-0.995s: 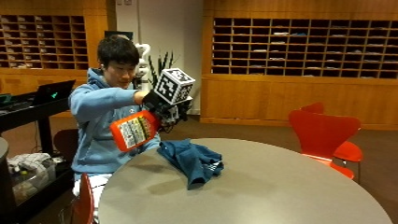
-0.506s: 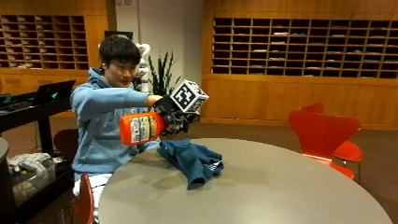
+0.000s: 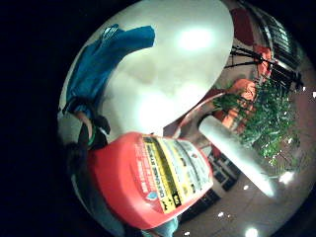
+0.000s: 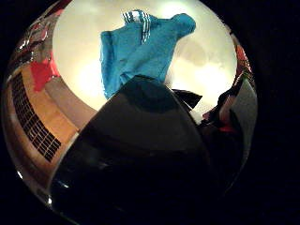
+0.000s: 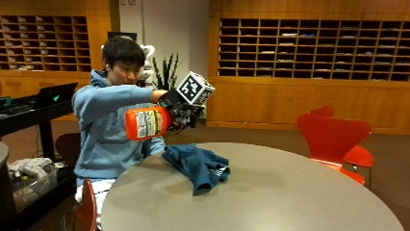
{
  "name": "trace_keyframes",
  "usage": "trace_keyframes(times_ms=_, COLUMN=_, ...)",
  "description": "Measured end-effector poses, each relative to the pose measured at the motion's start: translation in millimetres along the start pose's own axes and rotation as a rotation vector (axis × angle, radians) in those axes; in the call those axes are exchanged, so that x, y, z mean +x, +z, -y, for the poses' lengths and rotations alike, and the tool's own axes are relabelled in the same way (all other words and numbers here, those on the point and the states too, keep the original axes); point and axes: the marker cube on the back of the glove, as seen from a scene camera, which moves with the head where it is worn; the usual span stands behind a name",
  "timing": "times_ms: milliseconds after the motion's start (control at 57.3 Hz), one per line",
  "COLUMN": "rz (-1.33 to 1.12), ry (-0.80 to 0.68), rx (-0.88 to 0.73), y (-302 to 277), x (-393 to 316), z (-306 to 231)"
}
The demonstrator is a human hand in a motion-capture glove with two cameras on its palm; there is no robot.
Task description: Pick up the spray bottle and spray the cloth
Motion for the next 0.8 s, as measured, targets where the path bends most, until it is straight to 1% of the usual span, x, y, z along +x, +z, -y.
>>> trace_keyframes(times_ms=70, rz=0.004, ry=-0.019, rx=0.007, y=-5, x=-5, z=-8)
trace_keyframes(times_ms=140, rz=-0.010, ry=0.003, rx=0.022, y=-7, x=-1, z=-4)
trace_keyframes(times_ms=244, rz=0.009, ry=-0.007, rx=-0.012, y=0, x=-5, z=0)
trace_keyframes(times_ms=332, rz=0.007, ry=-0.038, rx=-0.017, y=8, x=-11, z=4)
trace_keyframes(times_ms=419, rz=0.062, ry=-0.079, rx=-0.003, y=4, x=-20, z=3)
trace_keyframes(times_ms=489, rz=0.133, ry=-0.145, rx=0.066, y=-12, x=-27, z=-3)
trace_keyframes(times_ms=524, rz=0.152, ry=-0.225, rx=0.116, y=-22, x=-29, z=-7)
trace_keyframes(times_ms=576, rz=0.113, ry=-0.368, rx=0.199, y=-33, x=-31, z=-14)
trace_keyframes(times_ms=664, rz=0.363, ry=-0.391, rx=0.264, y=-56, x=-61, z=-29)
trace_keyframes(times_ms=803, rz=0.570, ry=-0.515, rx=0.458, y=-80, x=-91, z=-32)
